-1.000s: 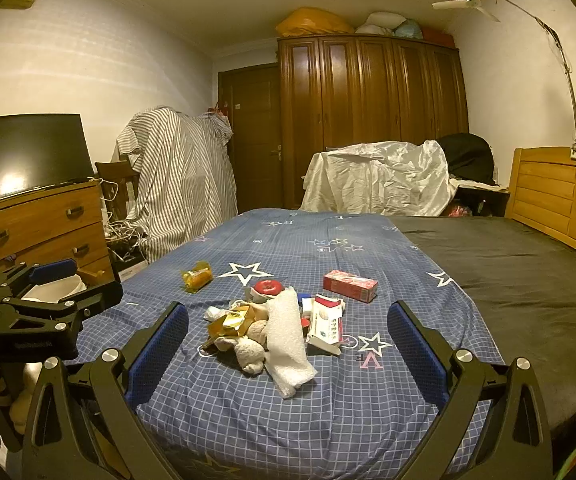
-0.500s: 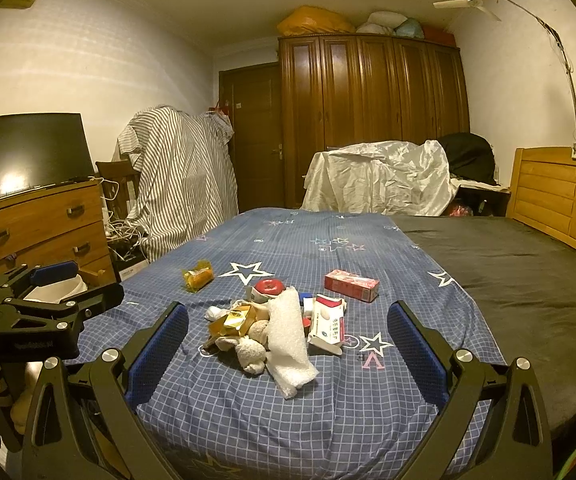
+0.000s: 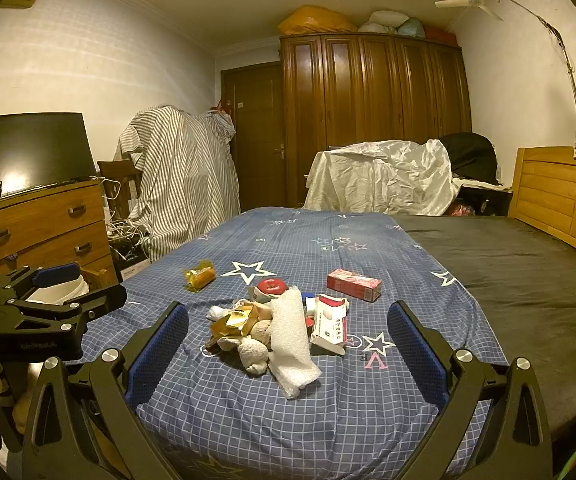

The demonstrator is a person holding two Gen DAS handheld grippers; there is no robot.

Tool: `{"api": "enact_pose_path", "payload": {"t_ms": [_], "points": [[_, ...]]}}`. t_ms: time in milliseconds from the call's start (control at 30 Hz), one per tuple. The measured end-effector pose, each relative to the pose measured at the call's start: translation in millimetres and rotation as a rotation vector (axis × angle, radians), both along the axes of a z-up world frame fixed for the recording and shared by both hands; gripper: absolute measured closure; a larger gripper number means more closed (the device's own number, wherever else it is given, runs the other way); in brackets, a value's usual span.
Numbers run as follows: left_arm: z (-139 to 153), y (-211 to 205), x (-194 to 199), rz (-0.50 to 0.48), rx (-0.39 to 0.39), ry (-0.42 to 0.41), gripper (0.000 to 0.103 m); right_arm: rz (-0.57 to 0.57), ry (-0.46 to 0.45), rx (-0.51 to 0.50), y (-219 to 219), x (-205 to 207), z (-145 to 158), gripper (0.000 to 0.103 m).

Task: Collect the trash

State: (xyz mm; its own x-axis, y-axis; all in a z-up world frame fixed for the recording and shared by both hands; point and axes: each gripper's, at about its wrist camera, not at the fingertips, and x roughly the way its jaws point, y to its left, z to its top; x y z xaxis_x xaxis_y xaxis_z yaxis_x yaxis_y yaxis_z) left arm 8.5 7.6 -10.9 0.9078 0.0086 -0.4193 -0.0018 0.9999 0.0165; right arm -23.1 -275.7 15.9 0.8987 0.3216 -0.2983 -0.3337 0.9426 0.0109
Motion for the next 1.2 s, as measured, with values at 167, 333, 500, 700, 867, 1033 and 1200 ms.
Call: {"api": "enact_pose_path", "payload": {"t_ms": [167,333,500,700,867,1033,1200], "points": [[0,1,0,0.002,-0.001,0.004,0.005,0.004,0.001,-0.002,2,-1,1,0.004],[0,2,0,0.006,-0.004,0.006,0.005,0.004,0.001,-0.002,2,-1,0,0.004],[0,2,1,0.006,-0.004,0.008,0.005,0.01,0.007,-0.006,5,0,-1,0.004],[0,4,1,0.007,-0.004,0.009,0.005,0.017,0.014,-0.01,6,3,-3,0.004],[-2,7,3,0.004,-0.003,0.015,0.005,0.021,0.017,-0.014,8,6,-5,0.004],[-5,9,8,-0.001,0.0,0.032,0.005,0.027,0.027,-0.017,9,8,-8,0.004],[-17,12,23,-0.031,0.013,0.072,0.005,0.03,0.047,-0.017,8,16,-14,0.004]]}}
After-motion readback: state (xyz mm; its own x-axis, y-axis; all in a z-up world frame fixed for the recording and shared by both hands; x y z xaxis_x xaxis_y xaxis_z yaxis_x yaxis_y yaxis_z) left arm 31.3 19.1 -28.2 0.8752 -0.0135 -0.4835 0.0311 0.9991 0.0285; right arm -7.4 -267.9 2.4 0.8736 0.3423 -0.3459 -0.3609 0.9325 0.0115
